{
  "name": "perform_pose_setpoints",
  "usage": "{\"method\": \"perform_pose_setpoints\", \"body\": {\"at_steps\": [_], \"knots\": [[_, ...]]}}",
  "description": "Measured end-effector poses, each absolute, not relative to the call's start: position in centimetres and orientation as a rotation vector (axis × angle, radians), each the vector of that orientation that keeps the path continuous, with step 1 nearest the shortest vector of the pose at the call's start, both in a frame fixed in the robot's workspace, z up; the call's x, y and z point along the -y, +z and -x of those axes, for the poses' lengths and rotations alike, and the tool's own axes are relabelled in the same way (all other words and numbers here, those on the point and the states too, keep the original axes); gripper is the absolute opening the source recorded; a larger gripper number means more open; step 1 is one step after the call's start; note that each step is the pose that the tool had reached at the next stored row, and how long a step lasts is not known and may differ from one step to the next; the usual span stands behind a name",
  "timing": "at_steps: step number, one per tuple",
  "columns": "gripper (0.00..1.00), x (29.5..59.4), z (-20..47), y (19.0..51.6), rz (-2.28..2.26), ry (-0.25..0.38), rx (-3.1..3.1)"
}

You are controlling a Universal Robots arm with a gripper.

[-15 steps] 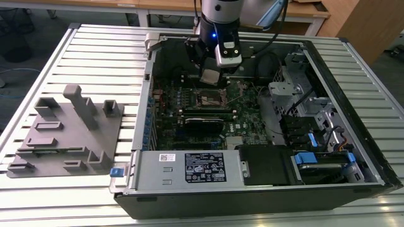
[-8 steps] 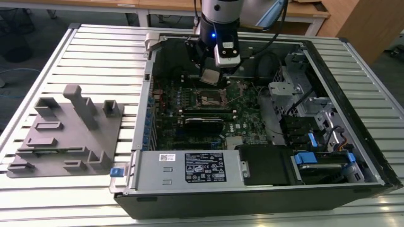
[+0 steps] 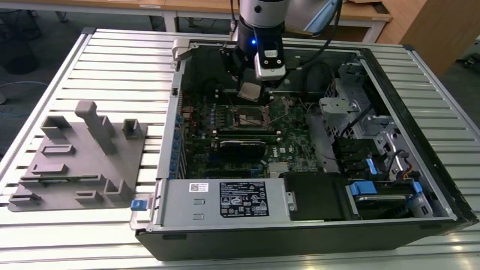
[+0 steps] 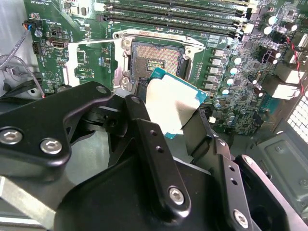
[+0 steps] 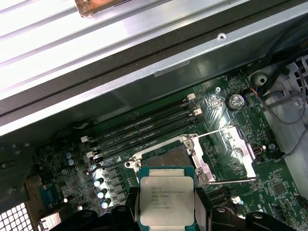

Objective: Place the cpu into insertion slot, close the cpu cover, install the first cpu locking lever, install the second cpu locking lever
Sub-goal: 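Place the cpu into insertion slot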

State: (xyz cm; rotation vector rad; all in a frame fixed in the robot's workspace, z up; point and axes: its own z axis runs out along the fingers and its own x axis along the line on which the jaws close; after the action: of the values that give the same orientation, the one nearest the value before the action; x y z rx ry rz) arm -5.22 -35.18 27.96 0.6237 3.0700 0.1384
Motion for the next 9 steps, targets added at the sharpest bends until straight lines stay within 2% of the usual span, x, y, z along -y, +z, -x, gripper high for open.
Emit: {"method": "perform_pose_setpoints", "body": {"at_steps": [9], "knots": [[0.54, 35.18, 5.22, 27.95, -0.726, 0.138, -3.044]]}}
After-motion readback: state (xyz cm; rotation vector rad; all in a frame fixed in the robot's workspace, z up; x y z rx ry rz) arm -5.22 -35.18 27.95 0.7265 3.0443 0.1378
